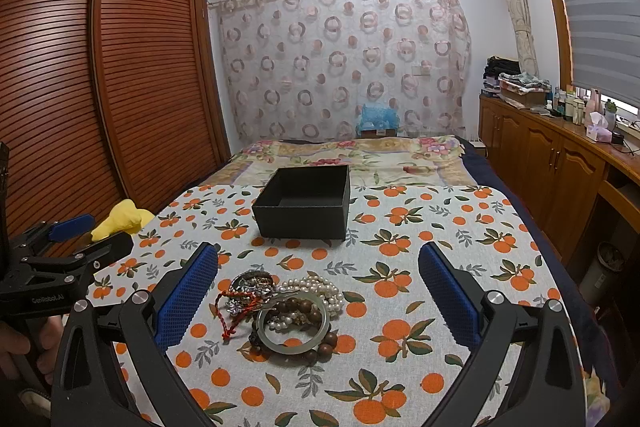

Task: Organize jewelry

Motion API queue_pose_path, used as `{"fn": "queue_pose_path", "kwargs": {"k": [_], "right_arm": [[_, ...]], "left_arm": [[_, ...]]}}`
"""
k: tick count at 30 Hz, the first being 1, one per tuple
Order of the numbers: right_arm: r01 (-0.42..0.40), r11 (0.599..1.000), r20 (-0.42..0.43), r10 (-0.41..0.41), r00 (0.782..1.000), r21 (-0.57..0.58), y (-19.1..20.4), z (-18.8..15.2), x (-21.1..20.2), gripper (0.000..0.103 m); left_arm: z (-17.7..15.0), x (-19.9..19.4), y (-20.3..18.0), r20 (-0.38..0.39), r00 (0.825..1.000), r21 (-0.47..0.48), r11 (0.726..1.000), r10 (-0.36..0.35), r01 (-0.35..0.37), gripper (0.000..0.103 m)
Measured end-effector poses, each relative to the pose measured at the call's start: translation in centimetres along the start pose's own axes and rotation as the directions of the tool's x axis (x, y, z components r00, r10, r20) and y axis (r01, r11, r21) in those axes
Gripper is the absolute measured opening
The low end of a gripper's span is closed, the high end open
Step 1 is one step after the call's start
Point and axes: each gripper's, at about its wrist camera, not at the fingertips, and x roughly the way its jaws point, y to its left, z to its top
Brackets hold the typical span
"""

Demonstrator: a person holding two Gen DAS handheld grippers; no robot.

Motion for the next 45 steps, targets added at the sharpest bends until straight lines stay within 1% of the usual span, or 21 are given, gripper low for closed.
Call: {"fn": "queue_pose_path", "kwargs": {"k": [30,31,39,45], "right_arm": [[-0.002,1.0,0.001,0.002,1.0,0.002,0.0,-0.1,0.0,0.1],[-0.003,1.0,0.0,0.003,1.0,0.002,0.0,-0.2,0.0,0.1],[-0.011,1.0,-0.026,0.012,1.0,0.003,-0.2,-1.0,1.3,0.1],[-0.025,1.0,-0.052,0.025,0.998,-0.001,-0.7,-1.8,1.8,0.1]], "left_arm": [[0.2,-0.3,0.0,-0.002,1.0,0.0,1.0,-0.001,0.001,0.096],[0.4,-0.5,-0.6,-0.004,1.0,0.002,1.0,-0.004,0.004,0.096],[-0.5,0.7,-0.5,-0.043,0.999,0.0,1.0,-0.012,0.012,0.096],[-1.4,2.8,0.1,-0.104,0.993,0.003,0.999,-0.048,0.049,0.096]]}}
